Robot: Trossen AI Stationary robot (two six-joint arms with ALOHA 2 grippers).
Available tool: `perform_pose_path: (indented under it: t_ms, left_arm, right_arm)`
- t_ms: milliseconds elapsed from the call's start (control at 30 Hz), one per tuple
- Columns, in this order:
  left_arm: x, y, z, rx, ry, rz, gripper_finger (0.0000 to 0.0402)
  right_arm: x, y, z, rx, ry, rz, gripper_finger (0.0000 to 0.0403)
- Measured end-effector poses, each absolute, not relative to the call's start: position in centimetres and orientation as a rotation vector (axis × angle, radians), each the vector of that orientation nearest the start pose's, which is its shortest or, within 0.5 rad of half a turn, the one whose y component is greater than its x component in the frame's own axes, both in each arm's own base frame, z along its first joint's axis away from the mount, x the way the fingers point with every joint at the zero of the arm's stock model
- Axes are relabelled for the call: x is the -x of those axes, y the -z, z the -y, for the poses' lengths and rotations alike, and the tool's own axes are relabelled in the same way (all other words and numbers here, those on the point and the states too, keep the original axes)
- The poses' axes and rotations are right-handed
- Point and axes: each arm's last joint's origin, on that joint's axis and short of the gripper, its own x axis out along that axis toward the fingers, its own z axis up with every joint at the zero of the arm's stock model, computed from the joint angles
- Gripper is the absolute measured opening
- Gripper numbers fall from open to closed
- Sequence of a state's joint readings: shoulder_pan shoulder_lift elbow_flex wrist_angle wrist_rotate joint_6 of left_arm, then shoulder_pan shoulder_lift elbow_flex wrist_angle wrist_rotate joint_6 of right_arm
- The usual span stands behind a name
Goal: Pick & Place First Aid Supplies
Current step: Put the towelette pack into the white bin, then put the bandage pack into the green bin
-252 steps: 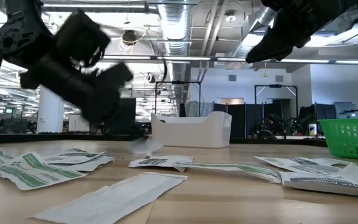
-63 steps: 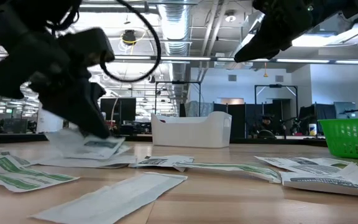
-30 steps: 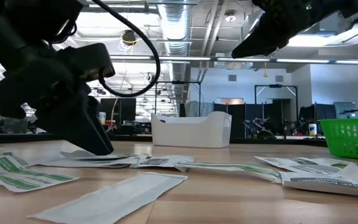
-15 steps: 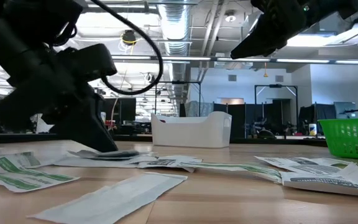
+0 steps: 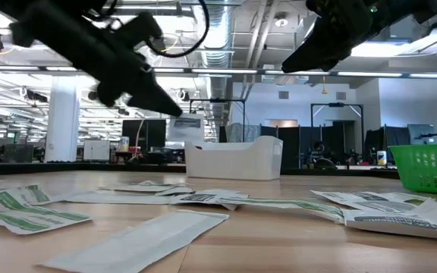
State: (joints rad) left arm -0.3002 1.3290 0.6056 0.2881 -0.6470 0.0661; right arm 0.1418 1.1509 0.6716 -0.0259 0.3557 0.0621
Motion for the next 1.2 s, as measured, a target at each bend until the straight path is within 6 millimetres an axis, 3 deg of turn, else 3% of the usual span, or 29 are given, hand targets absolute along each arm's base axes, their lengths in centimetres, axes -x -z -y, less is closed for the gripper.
perform_pose_path:
  t_ms: [400, 600, 867, 1033, 1200]
  left_arm:
    - [-28.6, -21.5, -4.4, -0.200, -0.510, -0.145, 0.0005]
    - [-28.8, -19.9, -8.1, -0.089, -0.488, -0.148, 0.0008]
    - [-29.0, -19.0, -9.0, -0.065, -0.497, -0.142, 0.0056]
    - [-29.3, -19.5, -7.9, -0.068, -0.463, -0.111, 0.0095]
    - [-29.8, -19.4, -5.9, -0.071, -0.392, -0.113, 0.0106]
  right_arm:
    - [-25.4, -21.2, -2.6, 0.073, 0.213, -0.592, 0.0102]
    - [-26.1, -19.9, -2.7, 0.089, 0.211, -0.632, 0.0102]
    - [-27.7, -18.7, -3.1, 0.061, 0.185, -0.589, 0.0102]
    - [-28.7, -17.5, -4.0, 0.026, 0.059, -0.582, 0.0103]
    - [-30.3, -16.9, -5.6, 0.033, -0.008, -0.599, 0.0107]
